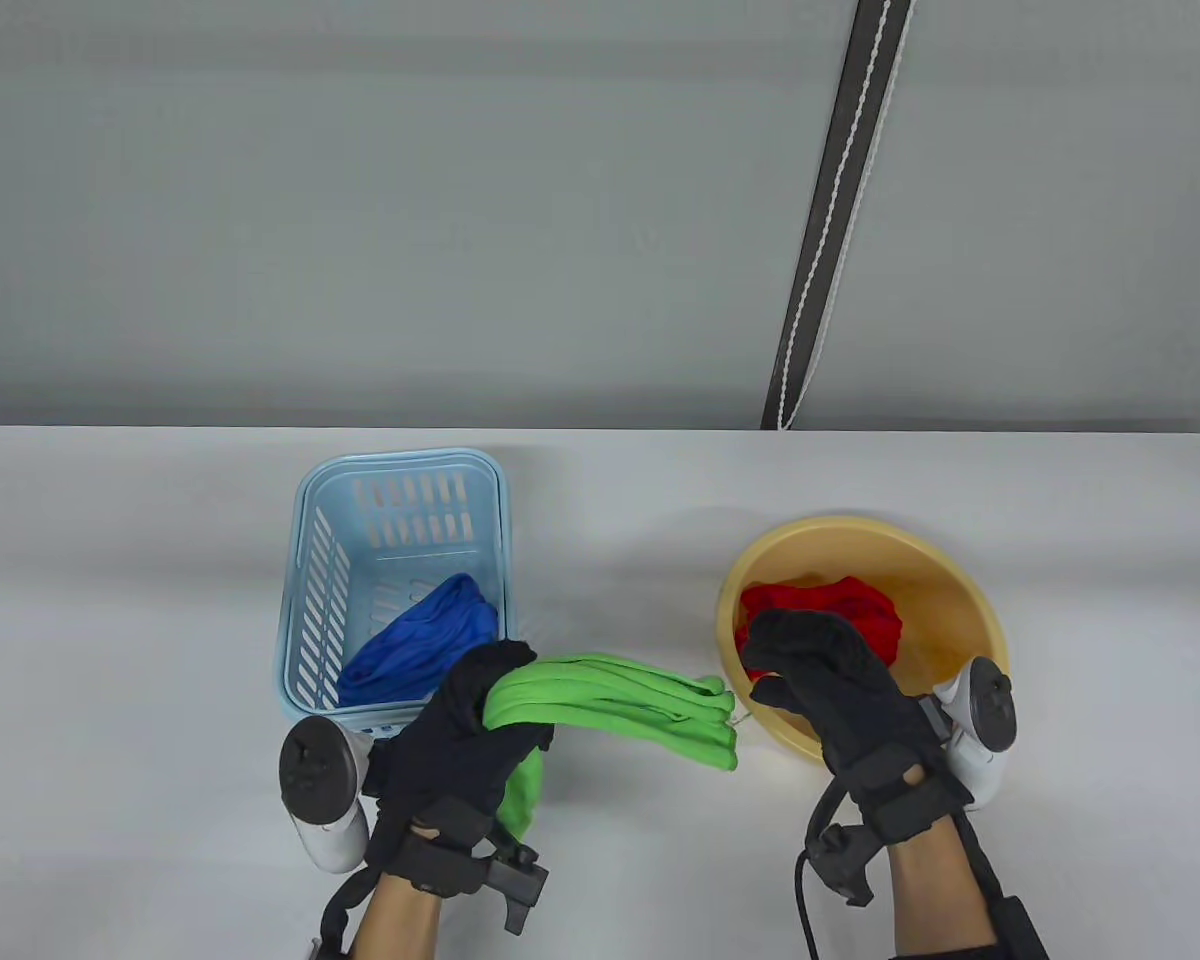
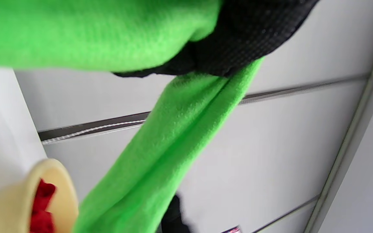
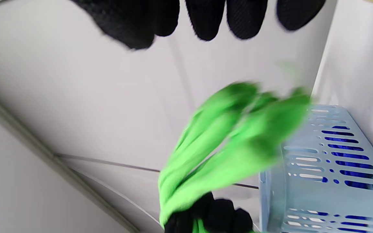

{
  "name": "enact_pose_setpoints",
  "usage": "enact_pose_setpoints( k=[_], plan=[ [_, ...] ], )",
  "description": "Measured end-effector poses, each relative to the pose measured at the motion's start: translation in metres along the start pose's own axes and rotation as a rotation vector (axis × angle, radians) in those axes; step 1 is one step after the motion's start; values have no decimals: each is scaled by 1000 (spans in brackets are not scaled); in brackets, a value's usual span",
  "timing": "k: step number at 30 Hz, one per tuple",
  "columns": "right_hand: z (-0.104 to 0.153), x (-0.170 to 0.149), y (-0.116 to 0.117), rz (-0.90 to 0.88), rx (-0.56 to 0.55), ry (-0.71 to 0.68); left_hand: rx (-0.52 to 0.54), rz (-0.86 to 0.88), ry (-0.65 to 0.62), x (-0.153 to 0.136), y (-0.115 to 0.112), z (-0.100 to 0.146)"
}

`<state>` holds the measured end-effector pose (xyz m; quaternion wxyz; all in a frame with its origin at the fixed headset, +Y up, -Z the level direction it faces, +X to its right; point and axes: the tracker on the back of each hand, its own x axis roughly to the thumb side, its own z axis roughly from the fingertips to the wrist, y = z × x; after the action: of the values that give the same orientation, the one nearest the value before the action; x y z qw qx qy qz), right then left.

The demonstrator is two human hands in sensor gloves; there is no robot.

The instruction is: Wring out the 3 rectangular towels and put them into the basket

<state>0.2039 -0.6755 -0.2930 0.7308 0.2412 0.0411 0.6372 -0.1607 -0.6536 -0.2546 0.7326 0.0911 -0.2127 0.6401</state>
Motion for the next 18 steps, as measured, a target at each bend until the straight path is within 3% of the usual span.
enact_pose_setpoints(
  k=[2, 5, 7, 8, 13, 15, 18],
  plan=[
    [-6, 7, 23, 152, 96, 7, -42, -103, -4, 7, -9, 0],
    [-14, 8, 63, 449, 323, 81, -84, -158, 7, 8, -23, 0],
    [-16, 3, 78, 576, 357, 89, -111, -163, 37, 6, -28, 1],
    [-17, -3, 86, 623, 290, 100, -119, -141, 45, 3, -29, 1],
    [-17, -16, 88, 523, 238, 114, -190, 369, 91, -19, -26, -1],
    [-16, -20, 89, 511, 215, 102, -160, 504, 77, -23, -26, -1],
    [-19, -27, 95, 329, 251, 172, -112, 589, 49, -27, -29, 0]
  ],
)
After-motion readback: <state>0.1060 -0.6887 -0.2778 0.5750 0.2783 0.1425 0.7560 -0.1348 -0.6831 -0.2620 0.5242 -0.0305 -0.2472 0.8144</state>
